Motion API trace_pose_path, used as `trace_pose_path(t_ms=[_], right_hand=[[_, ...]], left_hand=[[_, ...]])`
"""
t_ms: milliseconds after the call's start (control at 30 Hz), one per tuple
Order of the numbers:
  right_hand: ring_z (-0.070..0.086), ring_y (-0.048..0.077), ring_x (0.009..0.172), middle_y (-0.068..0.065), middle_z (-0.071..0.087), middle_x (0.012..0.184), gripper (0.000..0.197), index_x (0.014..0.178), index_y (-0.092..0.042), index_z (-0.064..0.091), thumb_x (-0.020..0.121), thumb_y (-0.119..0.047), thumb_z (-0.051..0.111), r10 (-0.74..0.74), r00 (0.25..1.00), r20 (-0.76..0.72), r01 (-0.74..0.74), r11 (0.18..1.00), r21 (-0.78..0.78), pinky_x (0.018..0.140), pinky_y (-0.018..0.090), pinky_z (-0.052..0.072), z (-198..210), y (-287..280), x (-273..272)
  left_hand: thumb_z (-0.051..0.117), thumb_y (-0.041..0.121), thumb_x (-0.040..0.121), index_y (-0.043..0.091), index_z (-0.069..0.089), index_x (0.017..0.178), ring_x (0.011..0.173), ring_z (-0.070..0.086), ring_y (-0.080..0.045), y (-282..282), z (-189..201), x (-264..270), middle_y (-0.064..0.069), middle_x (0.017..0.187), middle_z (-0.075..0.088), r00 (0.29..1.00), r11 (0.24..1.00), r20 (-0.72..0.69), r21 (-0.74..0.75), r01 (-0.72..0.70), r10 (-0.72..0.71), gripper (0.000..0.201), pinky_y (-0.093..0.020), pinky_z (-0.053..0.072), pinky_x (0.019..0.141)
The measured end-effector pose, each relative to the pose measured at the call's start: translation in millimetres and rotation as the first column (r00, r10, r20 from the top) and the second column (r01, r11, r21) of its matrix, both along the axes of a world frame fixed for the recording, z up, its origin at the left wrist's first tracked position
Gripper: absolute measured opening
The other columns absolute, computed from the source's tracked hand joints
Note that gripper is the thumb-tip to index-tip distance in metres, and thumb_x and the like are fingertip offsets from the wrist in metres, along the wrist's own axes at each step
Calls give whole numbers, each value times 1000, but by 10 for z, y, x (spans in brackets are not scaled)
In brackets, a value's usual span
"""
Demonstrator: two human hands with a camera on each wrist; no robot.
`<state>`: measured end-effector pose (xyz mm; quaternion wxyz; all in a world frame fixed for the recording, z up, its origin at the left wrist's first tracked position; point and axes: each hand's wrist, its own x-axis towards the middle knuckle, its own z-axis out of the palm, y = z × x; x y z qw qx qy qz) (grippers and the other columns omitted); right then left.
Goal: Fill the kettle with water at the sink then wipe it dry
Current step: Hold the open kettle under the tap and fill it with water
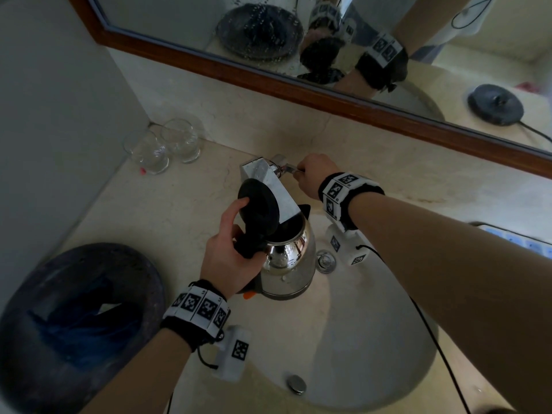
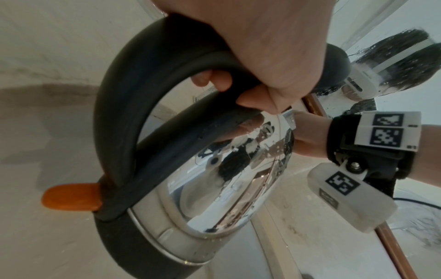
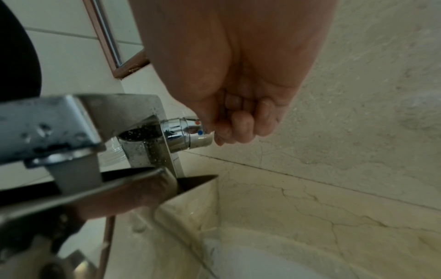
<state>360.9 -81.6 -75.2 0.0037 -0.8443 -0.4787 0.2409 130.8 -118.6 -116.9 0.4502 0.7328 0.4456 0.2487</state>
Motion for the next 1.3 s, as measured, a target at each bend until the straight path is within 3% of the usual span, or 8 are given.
trace_pose_path(t_ms=[200,333,700,833,1000,1300], right_hand=[[52,25,75,5,49,66,25,98,-4,68,97,-22,51,-15,1000,-16,15,1000,13,66,26,36,12,-18,-15],[52,26,76,10,55,81,27,102,-3,69,97,-21,50,-14,1000,-19,14,1000,17,67,27,37,39,-25,-18],[52,25,76,8,55,74,27,103,-2,69,97,-20,49,-11,1000,-14,11,1000,25,67,26,38,63,-36,-36],[52,25,77,10,56,83,27,104,-3,69,97,-21,49,-9,1000,-9,9,1000,20,67,26,37,63,-33,-34],[51,25,76,8,53,75,28,103,-1,69,98,-21,49,-22,1000,-22,22,1000,21,67,26,37,52,-29,-31],[51,24,77,10,55,82,24,97,-5,68,97,-20,49,-13,1000,-22,14,1000,16,68,26,37,35,-22,-32]], left_hand=[[78,5,69,44,30,135,57,64,-16,-9,10,3,-4,65,65,1000,1000,0,7,1,-1,90,-37,59,57],[77,4,69,44,31,136,58,65,-18,-10,17,15,-4,67,65,1000,1000,7,10,9,-9,91,-39,59,56],[78,5,68,44,31,136,58,65,-16,-17,16,21,-5,67,66,1000,1000,10,17,10,-10,91,-35,59,57],[78,5,68,43,32,136,58,65,-15,-28,-6,10,-4,66,66,1000,1000,4,17,6,-6,91,-37,59,58],[78,5,67,42,31,136,57,64,-14,-25,-14,-5,-3,66,65,1000,999,6,33,5,-6,91,-31,58,57],[79,5,68,42,31,136,57,64,-13,-21,-13,11,-2,67,65,1000,1000,7,28,11,-12,92,-30,58,57]])
